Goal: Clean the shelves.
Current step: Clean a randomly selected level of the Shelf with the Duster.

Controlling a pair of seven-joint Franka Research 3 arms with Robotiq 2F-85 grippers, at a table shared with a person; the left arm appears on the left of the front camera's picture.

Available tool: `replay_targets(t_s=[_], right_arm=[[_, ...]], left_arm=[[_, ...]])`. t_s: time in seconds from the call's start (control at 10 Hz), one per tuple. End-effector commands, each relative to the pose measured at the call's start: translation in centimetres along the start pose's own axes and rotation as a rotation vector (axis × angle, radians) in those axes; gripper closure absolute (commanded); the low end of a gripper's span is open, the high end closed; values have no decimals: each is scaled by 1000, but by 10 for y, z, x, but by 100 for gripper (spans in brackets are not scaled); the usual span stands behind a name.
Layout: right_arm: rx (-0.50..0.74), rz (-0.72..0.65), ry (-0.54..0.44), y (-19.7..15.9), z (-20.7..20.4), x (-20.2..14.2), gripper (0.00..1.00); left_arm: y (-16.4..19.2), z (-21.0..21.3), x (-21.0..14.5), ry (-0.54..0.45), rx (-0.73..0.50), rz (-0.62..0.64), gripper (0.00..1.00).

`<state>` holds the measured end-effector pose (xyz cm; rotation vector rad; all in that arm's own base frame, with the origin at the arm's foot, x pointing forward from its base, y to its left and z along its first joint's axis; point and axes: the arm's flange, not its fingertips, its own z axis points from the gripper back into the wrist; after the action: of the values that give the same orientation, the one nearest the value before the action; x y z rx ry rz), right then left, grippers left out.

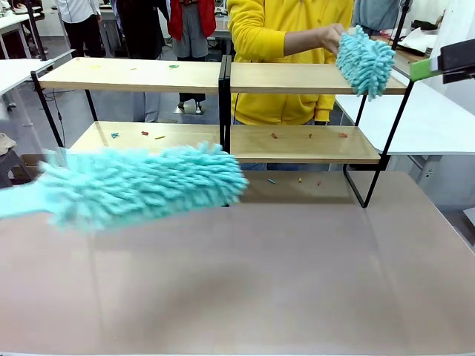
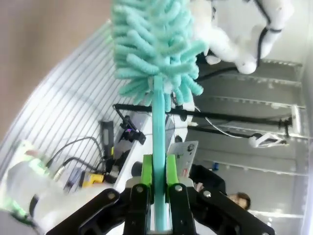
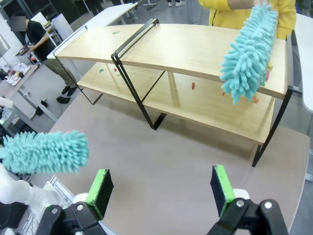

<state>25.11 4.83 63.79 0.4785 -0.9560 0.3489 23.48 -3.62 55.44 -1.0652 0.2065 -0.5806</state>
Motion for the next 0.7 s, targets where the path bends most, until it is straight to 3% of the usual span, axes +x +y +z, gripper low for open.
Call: replay_targets(t_s=[0.0, 0.1, 0.2, 0.5, 0.6], right_arm=[[6, -3, 2, 0, 0, 0, 0], [6, -3, 2, 0, 0, 0, 0], [6, -3, 2, 0, 0, 0, 0], [6, -3, 2, 0, 0, 0, 0], [6, -3, 2, 0, 0, 0, 0]], left_arm=[[-12, -39, 6, -81, -100, -31, 88], [-15, -33, 3, 3, -65, 5, 88], [-1, -30, 11, -12, -30, -9, 88], [-2, -41, 13, -10, -34, -4, 88], [-6, -63, 23, -92, 35, 33, 88]])
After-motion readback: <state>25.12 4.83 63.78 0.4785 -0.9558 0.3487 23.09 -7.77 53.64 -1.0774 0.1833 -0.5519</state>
